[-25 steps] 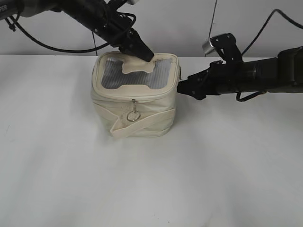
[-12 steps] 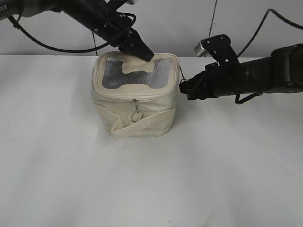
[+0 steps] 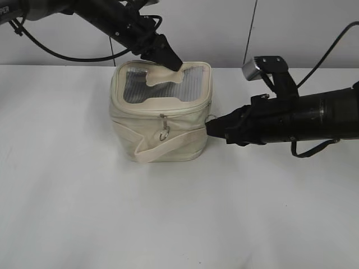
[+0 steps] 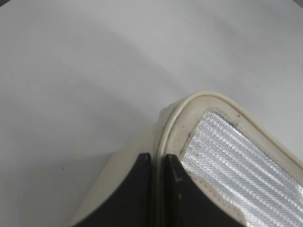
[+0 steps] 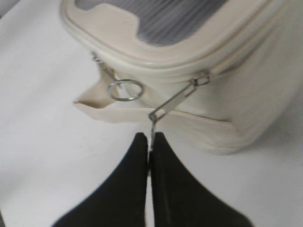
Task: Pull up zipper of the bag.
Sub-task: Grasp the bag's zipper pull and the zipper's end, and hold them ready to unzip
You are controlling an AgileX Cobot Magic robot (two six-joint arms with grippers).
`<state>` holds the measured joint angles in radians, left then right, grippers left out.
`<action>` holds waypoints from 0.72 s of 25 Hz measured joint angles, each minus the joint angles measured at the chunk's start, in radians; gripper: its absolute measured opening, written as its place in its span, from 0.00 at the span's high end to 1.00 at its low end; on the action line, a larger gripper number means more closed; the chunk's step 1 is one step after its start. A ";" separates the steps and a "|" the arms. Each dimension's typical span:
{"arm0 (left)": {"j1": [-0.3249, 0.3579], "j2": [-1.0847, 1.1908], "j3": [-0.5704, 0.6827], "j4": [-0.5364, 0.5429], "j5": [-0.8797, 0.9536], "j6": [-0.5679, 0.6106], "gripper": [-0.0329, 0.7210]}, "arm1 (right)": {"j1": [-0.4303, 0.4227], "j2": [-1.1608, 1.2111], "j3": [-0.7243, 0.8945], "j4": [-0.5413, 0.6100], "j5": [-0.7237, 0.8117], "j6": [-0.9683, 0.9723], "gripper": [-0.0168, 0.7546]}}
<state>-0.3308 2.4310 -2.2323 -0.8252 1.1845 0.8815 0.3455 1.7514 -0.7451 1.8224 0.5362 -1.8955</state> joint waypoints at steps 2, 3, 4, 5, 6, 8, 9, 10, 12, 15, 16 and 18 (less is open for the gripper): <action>-0.001 0.000 0.000 0.003 -0.012 -0.053 0.89 | 0.049 -0.006 0.000 0.002 0.000 0.029 0.97; -0.003 0.000 0.000 0.005 -0.019 -0.076 0.89 | 0.081 -0.006 0.000 0.013 -0.003 0.036 0.97; -0.006 0.000 0.000 0.008 -0.024 -0.092 0.89 | 0.115 -0.006 -0.002 0.022 -0.011 0.041 0.97; -0.010 0.000 0.000 0.011 -0.026 -0.109 0.89 | 0.143 -0.003 -0.011 0.029 -0.030 0.043 0.97; -0.015 0.000 0.000 0.015 -0.029 -0.125 0.89 | 0.175 0.003 -0.028 0.035 -0.057 0.045 0.97; -0.024 0.000 0.000 0.027 -0.041 -0.146 0.89 | 0.230 0.023 -0.074 0.039 -0.099 0.054 0.97; -0.028 0.000 0.000 0.032 -0.049 -0.158 0.89 | 0.249 0.039 -0.101 0.039 -0.112 0.055 0.97; -0.033 -0.002 0.000 0.037 -0.054 -0.165 0.89 | 0.268 0.054 -0.122 0.040 -0.126 0.062 0.97; -0.042 -0.002 0.000 0.049 -0.063 -0.170 0.89 | 0.289 0.077 -0.155 0.040 -0.141 0.080 0.97; -0.047 -0.003 0.000 0.051 -0.067 -0.171 0.89 | 0.296 0.085 -0.163 0.036 -0.158 0.131 0.96; -0.047 -0.003 0.000 0.051 -0.067 -0.172 0.87 | 0.296 0.085 -0.164 0.023 -0.159 0.161 0.94; -0.047 -0.003 0.000 0.043 -0.074 -0.183 0.77 | 0.291 0.085 -0.166 -0.059 -0.136 0.265 0.82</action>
<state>-0.3777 2.4280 -2.2323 -0.7819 1.1108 0.6987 0.6370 1.8360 -0.9111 1.7632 0.4005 -1.6308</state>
